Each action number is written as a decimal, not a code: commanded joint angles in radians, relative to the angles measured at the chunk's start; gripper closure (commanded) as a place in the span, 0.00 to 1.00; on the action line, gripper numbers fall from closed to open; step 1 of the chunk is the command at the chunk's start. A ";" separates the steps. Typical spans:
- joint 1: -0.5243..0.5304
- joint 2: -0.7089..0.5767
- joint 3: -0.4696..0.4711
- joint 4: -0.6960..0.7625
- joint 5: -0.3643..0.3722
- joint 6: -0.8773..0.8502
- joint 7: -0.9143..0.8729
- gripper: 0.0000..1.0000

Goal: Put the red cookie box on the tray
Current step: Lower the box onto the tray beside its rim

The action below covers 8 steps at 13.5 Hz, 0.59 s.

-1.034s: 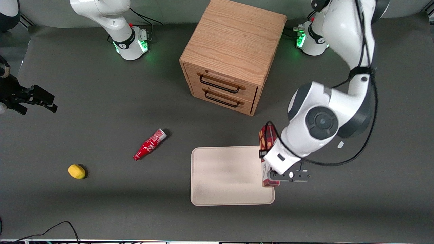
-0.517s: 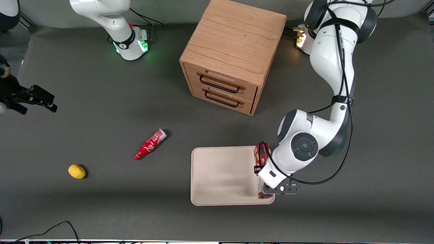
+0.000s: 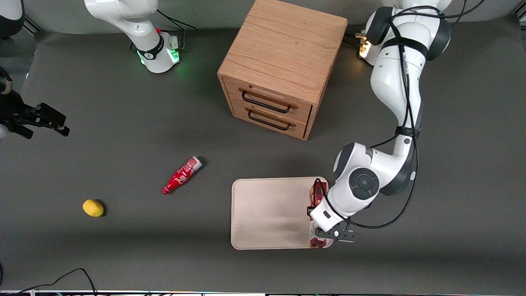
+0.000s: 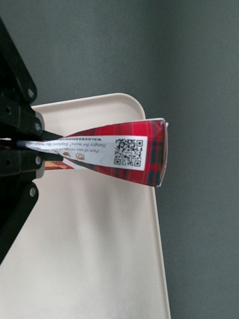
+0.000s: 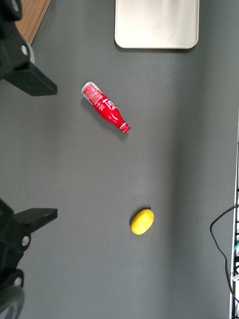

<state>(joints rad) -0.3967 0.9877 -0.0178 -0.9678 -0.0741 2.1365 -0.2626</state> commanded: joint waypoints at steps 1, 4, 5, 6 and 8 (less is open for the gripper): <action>-0.002 0.026 0.004 0.044 0.000 0.017 0.022 1.00; -0.002 0.042 0.002 0.041 0.000 0.057 0.022 1.00; -0.001 0.046 0.001 0.040 0.000 0.062 0.022 0.97; 0.002 0.049 0.001 0.037 0.000 0.071 0.023 0.78; 0.009 0.049 0.001 0.018 -0.001 0.100 0.034 0.45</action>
<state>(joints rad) -0.3940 1.0250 -0.0179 -0.9647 -0.0741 2.2155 -0.2509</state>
